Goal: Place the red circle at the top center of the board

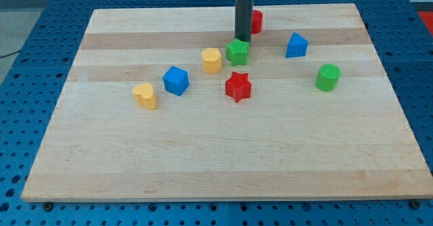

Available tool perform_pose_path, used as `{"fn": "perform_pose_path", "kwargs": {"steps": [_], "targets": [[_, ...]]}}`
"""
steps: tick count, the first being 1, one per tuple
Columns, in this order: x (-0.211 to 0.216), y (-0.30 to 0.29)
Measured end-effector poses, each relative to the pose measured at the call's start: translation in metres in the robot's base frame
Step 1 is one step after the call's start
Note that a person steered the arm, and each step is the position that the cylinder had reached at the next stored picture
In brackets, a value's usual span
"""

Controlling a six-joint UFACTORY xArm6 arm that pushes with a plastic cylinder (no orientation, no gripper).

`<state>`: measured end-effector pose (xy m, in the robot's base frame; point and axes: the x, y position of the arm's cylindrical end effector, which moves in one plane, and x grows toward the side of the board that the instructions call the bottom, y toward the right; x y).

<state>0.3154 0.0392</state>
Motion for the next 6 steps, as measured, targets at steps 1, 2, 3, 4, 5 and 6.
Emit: {"fn": "perform_pose_path", "kwargs": {"steps": [1, 2, 3, 4, 5, 6], "targets": [[0.011, 0.031], [-0.009, 0.064], [-0.033, 0.067], [-0.048, 0.051], [-0.06, 0.031], [-0.069, 0.007]]}}
